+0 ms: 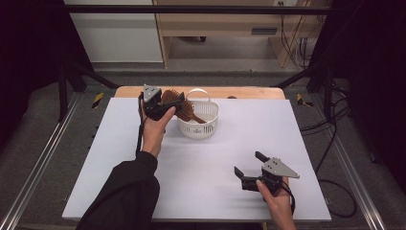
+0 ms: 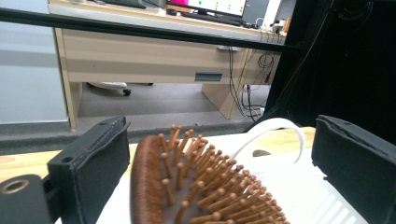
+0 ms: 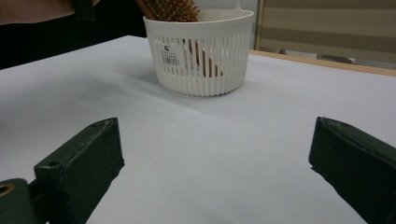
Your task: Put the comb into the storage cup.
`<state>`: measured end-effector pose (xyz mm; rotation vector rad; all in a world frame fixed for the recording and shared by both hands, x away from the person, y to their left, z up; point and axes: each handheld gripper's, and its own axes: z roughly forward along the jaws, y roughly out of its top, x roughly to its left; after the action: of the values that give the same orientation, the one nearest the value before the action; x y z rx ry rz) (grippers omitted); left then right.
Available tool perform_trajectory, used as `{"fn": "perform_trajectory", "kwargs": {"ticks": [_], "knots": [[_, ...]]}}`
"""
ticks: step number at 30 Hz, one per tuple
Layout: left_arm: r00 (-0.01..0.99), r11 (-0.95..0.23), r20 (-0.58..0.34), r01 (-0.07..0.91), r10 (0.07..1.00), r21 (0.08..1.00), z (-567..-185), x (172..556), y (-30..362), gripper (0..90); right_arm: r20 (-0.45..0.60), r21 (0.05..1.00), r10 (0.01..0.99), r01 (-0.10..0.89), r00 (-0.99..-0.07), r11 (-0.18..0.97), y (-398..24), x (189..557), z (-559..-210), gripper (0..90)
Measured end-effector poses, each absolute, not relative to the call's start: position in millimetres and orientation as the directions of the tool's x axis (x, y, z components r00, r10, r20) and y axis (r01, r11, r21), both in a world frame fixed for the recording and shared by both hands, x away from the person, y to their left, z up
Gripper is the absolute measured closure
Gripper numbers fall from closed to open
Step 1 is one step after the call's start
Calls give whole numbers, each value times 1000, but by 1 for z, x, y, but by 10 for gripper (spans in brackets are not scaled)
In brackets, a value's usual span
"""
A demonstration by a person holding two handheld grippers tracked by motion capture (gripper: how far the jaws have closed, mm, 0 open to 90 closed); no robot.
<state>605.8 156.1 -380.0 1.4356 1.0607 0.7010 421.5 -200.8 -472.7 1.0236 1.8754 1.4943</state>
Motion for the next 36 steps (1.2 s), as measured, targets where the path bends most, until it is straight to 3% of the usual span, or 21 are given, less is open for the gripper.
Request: {"fn": "perform_trajectory", "kwargs": {"ticks": [6, 22, 36], "knots": [[427, 79, -167, 217, 889, 973, -377, 604, 150, 47, 49, 967, 815, 232, -577, 105, -200, 421, -473, 32], [477, -67, -24, 173, 879, 983, -364, 586, 137, 46, 43, 968, 806, 225, -590, 112, -200, 421, -473, 34], [511, -74, -23, 169, 859, 983, -359, 577, 130, 47, 67, 974, 794, 211, -604, 78, -200, 420, -472, 33]]}}
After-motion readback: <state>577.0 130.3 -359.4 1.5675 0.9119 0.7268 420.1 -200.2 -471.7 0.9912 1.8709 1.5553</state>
